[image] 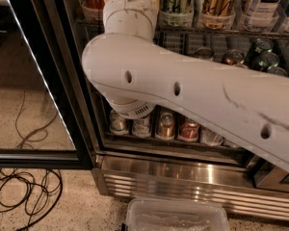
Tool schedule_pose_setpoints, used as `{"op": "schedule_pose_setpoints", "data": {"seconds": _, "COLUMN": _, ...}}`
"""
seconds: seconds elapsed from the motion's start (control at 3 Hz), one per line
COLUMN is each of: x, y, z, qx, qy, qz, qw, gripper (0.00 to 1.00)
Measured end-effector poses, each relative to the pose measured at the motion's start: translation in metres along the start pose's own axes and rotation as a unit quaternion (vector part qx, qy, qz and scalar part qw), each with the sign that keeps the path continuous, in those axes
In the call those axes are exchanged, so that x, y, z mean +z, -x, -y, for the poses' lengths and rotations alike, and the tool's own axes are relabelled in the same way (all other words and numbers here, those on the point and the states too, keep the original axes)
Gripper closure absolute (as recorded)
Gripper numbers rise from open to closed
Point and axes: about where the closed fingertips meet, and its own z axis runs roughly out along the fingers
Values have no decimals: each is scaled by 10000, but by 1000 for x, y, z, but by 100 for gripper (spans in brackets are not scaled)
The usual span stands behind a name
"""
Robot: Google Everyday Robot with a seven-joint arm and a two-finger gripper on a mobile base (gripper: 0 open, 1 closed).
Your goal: Pick coke can from top shelf of fridge
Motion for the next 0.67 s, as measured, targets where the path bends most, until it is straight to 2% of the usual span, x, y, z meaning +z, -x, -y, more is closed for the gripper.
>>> {"op": "schedule_pose_setpoints", "data": {"seconds": 0.67, "x": 15, "y": -7, "z": -2, "qx": 131, "qy": 94, "qz": -137, "qw": 9998, "gripper": 34}}
